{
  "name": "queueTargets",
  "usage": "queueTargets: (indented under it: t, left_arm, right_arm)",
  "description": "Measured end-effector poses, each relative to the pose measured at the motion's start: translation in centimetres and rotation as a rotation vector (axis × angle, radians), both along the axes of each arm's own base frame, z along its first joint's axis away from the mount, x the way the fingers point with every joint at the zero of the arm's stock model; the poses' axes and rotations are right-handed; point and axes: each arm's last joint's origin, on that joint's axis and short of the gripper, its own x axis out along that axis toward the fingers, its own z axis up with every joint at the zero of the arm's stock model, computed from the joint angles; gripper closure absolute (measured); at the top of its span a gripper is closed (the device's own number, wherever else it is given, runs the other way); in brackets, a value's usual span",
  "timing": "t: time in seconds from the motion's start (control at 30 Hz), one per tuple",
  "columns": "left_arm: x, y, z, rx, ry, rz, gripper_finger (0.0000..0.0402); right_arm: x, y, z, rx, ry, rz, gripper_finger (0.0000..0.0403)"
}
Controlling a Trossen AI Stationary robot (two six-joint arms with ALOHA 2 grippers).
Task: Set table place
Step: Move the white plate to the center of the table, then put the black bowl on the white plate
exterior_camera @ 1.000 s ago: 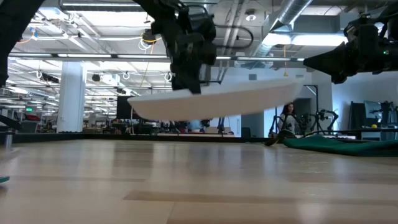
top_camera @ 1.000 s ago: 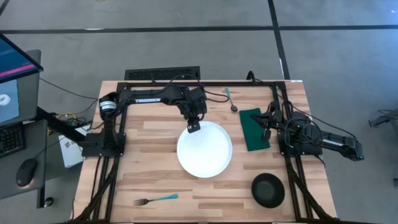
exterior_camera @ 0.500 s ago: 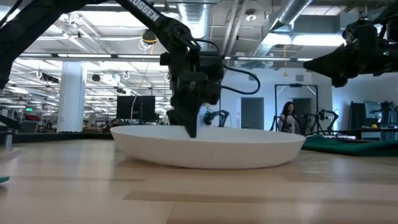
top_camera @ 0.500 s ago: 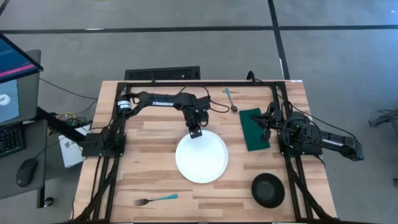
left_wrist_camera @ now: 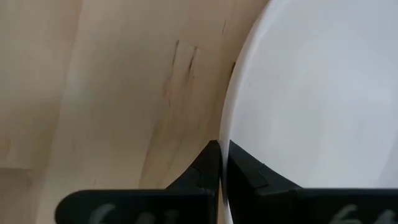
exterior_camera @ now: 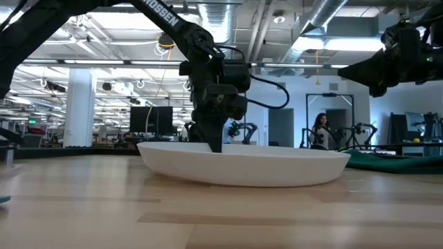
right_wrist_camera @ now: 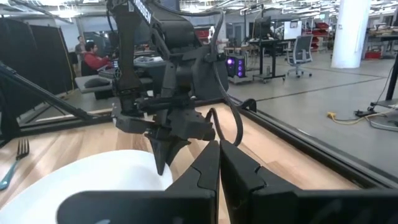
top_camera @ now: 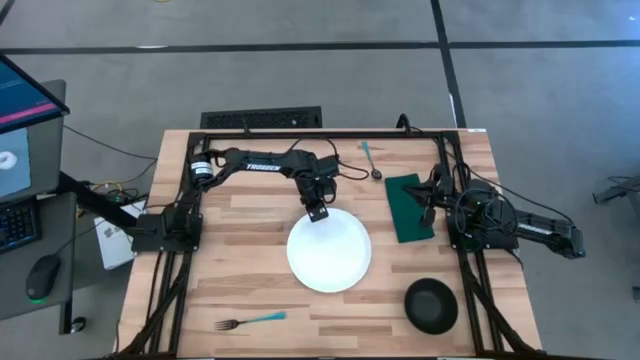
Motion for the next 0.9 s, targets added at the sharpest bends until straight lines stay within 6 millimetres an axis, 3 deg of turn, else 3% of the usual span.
queueTargets:
  t: [0.53,0.9]
  left_arm:
    - [0.02,-0.09,0.01,0.005,-0.003,-0.011,0.0397]
    - [0.01,-0.11,0.07,-0.022,-0.013,-0.022,0.0296]
  right_arm:
    - [0.00,0.00,-0.01,0.000,0.001,0.000,0.0367]
    - [0.00,0.00,-0.01,0.000,0.001,0.000,0.0367]
